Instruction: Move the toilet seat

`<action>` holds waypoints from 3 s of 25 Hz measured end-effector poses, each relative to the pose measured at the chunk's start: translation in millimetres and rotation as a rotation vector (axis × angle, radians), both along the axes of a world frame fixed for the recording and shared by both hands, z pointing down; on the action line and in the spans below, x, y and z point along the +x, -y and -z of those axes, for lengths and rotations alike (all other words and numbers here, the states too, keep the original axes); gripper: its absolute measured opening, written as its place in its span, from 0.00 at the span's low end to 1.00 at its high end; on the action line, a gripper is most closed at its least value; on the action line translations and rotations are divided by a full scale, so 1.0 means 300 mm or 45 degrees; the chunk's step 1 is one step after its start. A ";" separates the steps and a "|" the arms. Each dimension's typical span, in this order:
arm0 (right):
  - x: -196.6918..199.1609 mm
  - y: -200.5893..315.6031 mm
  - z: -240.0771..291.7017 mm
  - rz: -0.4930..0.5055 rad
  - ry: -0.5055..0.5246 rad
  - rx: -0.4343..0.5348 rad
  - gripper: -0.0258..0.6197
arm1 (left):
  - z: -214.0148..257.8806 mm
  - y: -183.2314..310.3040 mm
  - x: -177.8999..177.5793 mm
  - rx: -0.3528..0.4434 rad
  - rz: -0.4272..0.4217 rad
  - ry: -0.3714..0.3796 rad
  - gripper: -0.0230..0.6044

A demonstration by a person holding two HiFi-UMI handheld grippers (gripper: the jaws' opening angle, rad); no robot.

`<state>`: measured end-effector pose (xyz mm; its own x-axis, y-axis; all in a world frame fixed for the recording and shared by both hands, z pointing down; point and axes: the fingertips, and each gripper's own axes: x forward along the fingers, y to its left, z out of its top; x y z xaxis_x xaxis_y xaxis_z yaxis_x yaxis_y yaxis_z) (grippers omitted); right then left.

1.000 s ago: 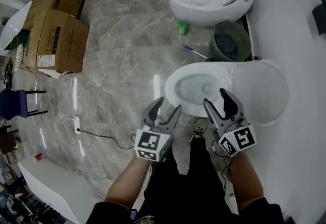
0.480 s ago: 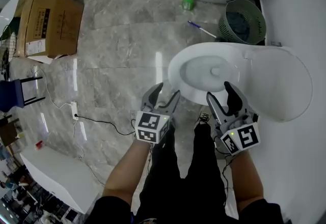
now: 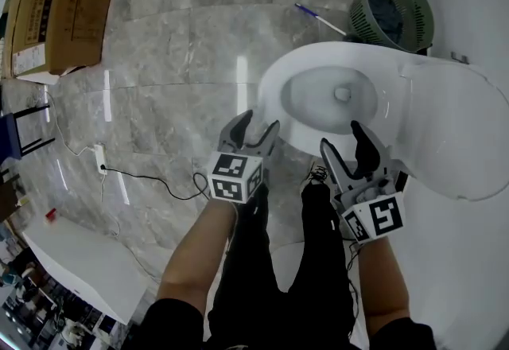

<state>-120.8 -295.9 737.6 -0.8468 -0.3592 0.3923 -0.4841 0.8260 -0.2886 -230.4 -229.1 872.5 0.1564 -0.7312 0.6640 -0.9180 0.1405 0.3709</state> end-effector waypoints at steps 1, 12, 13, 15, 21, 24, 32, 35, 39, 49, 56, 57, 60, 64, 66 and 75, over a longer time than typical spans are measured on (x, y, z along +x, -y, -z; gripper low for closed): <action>-0.003 -0.005 -0.028 0.005 -0.006 -0.004 0.46 | -0.040 -0.001 -0.002 -0.012 0.010 -0.012 0.42; -0.040 -0.073 -0.292 0.026 -0.033 -0.088 0.46 | -0.334 0.000 -0.033 -0.081 0.105 -0.120 0.42; -0.047 -0.078 -0.308 0.027 -0.031 -0.094 0.46 | -0.350 0.002 -0.037 -0.081 0.111 -0.128 0.42; -0.065 -0.087 -0.337 0.029 -0.026 -0.106 0.46 | -0.380 0.005 -0.045 -0.082 0.125 -0.148 0.42; -0.113 -0.122 -0.402 0.046 -0.029 -0.134 0.46 | -0.443 0.019 -0.059 -0.069 0.124 -0.197 0.42; -0.124 -0.137 -0.419 0.054 -0.036 -0.147 0.46 | -0.459 0.023 -0.052 -0.061 0.120 -0.232 0.42; -0.138 -0.134 -0.430 0.046 -0.034 -0.168 0.46 | -0.455 0.033 -0.045 -0.076 0.105 -0.266 0.39; -0.148 -0.135 -0.425 0.051 -0.031 -0.172 0.46 | -0.452 0.034 -0.047 -0.083 0.103 -0.285 0.39; -0.150 -0.135 -0.415 0.058 -0.021 -0.172 0.46 | -0.439 0.034 -0.049 -0.082 0.104 -0.289 0.39; -0.131 -0.138 -0.348 0.071 -0.015 -0.168 0.46 | -0.276 0.040 -0.042 -0.013 0.085 -0.287 0.36; -0.118 -0.159 -0.229 0.084 0.003 -0.151 0.46 | -0.077 0.049 -0.013 0.078 0.027 -0.264 0.35; -0.114 -0.162 -0.211 0.087 0.002 -0.147 0.46 | -0.041 0.052 -0.005 0.097 0.018 -0.262 0.35; -0.104 -0.173 -0.152 0.097 -0.001 -0.121 0.46 | 0.078 0.064 0.027 0.161 -0.029 -0.246 0.34; -0.082 -0.190 -0.057 0.109 -0.016 -0.069 0.46 | 0.240 0.082 0.084 0.232 -0.089 -0.247 0.34; -0.064 -0.197 -0.017 0.112 -0.031 -0.047 0.46 | 0.308 0.092 0.114 0.254 -0.118 -0.252 0.33; 0.021 -0.196 0.075 0.077 -0.208 0.067 0.44 | 0.529 0.148 0.259 0.327 -0.329 -0.208 0.32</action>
<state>-114.4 -237.1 715.0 -0.7939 -0.3333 0.5086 -0.4701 0.8670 -0.1656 -152.8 -273.6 713.9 0.4454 -0.7930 0.4156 -0.8371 -0.2041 0.5076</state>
